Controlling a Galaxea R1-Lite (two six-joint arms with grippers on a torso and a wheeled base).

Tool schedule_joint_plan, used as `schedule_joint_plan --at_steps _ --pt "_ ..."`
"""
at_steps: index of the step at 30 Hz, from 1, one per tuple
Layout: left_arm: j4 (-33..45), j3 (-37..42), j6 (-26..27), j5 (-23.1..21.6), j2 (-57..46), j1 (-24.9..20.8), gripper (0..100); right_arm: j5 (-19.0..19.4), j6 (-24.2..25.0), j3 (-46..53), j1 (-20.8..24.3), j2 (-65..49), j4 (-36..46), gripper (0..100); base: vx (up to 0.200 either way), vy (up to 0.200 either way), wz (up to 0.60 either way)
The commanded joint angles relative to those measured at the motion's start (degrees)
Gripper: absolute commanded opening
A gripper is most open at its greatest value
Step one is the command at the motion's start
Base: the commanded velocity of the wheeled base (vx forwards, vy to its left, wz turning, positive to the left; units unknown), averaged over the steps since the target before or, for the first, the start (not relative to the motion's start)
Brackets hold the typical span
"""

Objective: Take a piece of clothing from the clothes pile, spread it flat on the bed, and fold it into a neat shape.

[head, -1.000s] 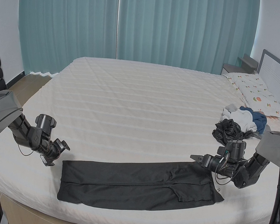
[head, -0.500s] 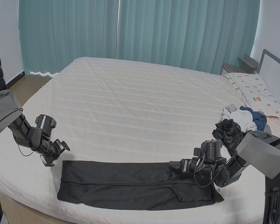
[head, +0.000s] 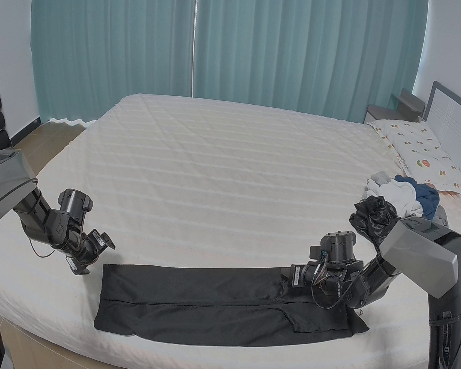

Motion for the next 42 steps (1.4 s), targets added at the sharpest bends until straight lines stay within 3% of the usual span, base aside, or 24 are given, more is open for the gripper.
schedule_joint_plan --at_steps 1,25,26,35,42 --pt "-0.02 -0.02 0.09 -0.02 0.05 0.03 100 0.10 -0.45 -0.26 0.08 0.25 -0.03 0 0.000 0.000 0.00" --pt "-0.02 -0.02 0.09 0.07 0.14 -0.06 100 -2.36 -0.71 -6.77 2.37 3.76 -0.03 0 0.000 0.000 0.00" --pt "-0.02 -0.02 0.09 0.07 0.14 -0.06 100 -2.45 -0.71 -6.85 2.46 3.76 0.06 100 0.000 0.000 0.00" --pt "-0.02 0.07 0.09 0.07 0.14 -0.06 100 -2.89 2.10 -6.41 1.40 1.39 -1.17 100 0.000 0.000 0.00" --pt "-0.02 -0.02 0.09 0.07 0.14 -0.06 100 -2.18 3.59 -3.69 -3.70 -2.04 -0.64 100 0.000 0.000 0.00"
